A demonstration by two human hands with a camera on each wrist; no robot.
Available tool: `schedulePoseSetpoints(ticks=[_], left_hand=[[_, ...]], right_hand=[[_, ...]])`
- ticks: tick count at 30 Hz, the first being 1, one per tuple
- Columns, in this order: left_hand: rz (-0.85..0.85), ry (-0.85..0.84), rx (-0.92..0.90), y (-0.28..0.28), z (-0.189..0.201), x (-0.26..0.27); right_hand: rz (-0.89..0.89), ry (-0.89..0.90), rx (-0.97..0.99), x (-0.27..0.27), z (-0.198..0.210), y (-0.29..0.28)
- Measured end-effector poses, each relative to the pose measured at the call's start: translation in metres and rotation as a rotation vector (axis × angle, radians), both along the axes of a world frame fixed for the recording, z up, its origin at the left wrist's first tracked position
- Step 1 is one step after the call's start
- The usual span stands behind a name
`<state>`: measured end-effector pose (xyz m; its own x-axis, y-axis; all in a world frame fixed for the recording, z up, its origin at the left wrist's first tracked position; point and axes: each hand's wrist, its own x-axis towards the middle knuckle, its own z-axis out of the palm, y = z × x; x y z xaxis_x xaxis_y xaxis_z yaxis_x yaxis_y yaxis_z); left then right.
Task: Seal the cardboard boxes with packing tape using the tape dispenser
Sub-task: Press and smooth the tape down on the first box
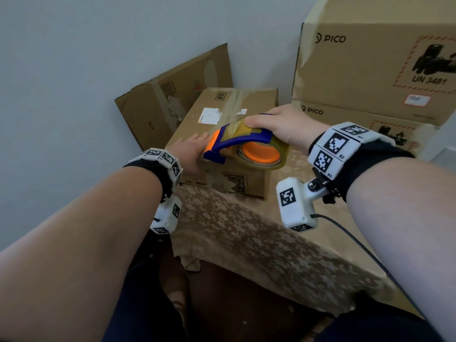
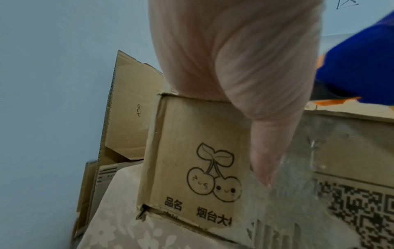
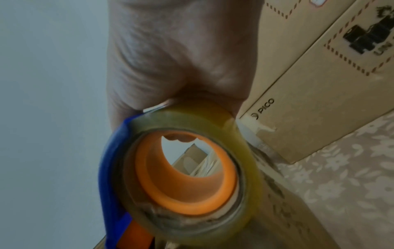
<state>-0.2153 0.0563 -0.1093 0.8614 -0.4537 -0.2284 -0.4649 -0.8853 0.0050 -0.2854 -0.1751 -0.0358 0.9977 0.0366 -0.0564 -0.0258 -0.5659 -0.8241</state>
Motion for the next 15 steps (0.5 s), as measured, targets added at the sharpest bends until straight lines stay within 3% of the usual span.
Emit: schedulePoseSetpoints(ticks=[6, 15], left_hand=[[0.022, 0.026, 0.059, -0.001, 0.002, 0.0], [0.078, 0.049, 0.106, -0.016, 0.013, -0.007]], right_hand=[[0.01, 0.019, -0.099, -0.007, 0.006, -0.043], [-0.029, 0.05, -0.077, -0.013, -0.007, -0.049]])
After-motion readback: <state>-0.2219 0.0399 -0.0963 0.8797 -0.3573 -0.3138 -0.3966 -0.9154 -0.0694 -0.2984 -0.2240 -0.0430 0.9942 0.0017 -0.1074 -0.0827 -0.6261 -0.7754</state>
